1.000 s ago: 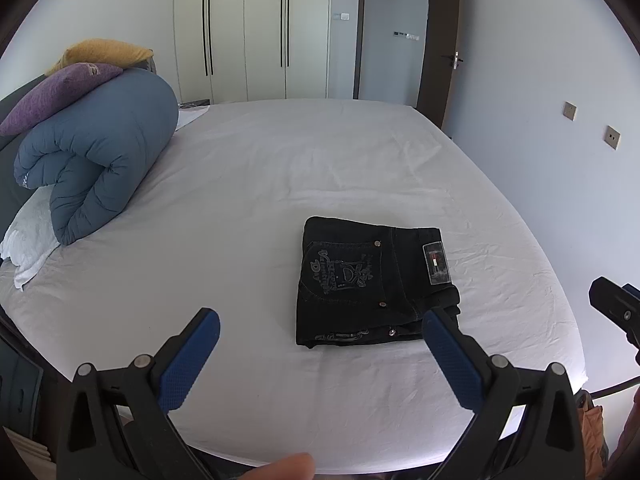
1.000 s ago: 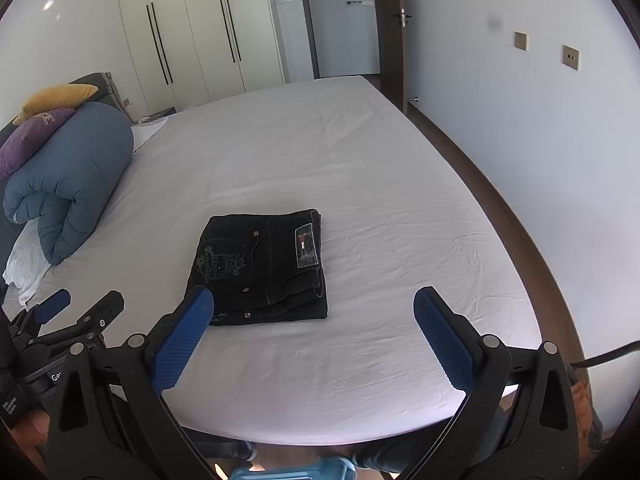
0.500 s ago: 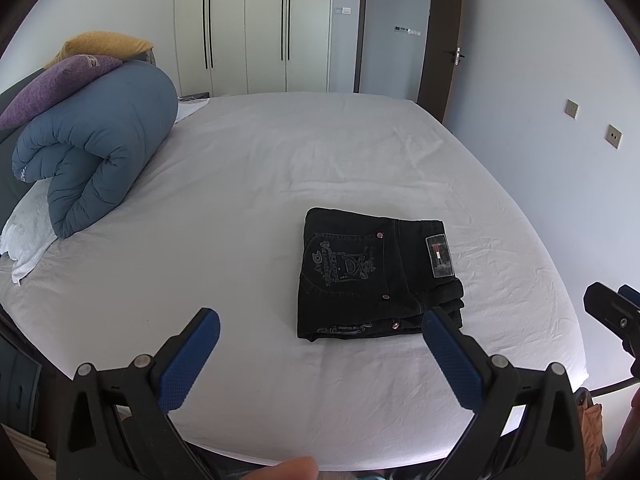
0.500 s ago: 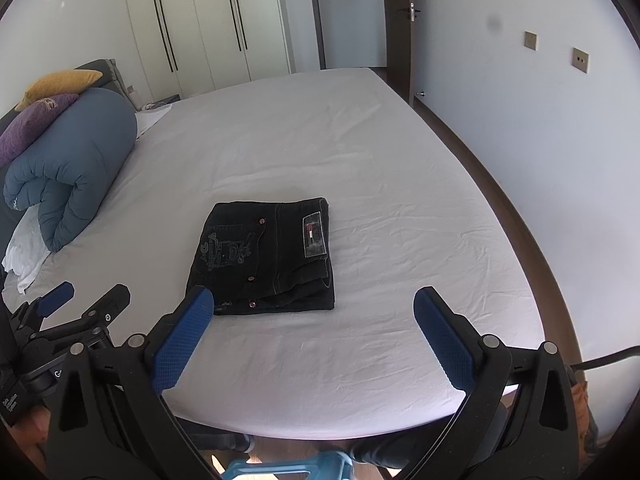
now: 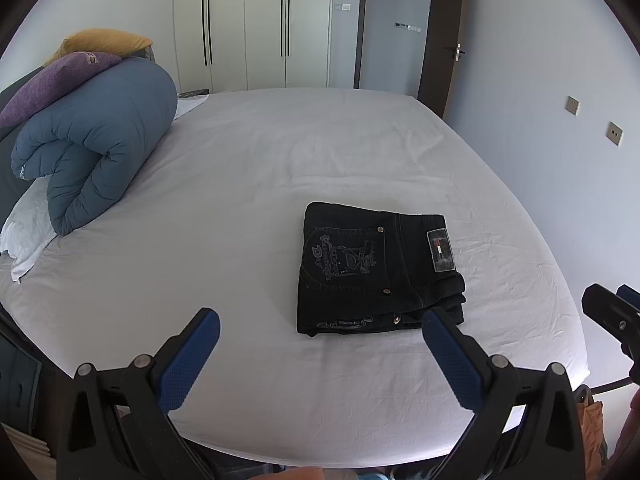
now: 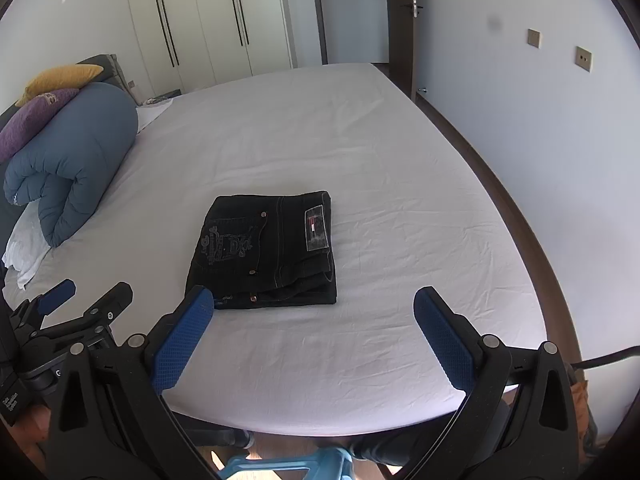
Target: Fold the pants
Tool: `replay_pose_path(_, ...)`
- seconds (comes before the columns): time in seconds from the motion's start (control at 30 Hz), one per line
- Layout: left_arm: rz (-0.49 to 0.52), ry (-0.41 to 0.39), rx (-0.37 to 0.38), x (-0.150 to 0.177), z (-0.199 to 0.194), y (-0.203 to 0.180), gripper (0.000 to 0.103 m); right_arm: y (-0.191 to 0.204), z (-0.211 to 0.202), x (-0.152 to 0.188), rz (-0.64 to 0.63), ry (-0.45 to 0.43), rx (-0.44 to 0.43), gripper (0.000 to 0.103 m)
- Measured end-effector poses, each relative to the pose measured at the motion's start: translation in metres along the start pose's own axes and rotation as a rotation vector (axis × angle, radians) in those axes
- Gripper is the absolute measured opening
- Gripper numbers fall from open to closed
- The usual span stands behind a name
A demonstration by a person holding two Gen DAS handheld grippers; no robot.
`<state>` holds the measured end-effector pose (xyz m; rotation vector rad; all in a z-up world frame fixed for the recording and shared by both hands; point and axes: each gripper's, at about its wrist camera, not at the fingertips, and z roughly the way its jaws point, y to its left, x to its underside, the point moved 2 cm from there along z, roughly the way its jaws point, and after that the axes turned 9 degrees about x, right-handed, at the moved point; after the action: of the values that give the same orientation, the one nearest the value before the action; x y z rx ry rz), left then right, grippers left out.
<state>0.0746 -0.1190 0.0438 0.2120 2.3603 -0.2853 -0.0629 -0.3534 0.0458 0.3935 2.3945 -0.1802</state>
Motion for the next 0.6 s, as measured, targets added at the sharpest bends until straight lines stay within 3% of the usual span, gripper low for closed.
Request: replay_pose_path(0.6,0.009,0.012,0.006,0.0047,0.0028,-0.0008,0.103,0.0019,0.0039,0.0040,-0.002,0.001,0.007,0.102)
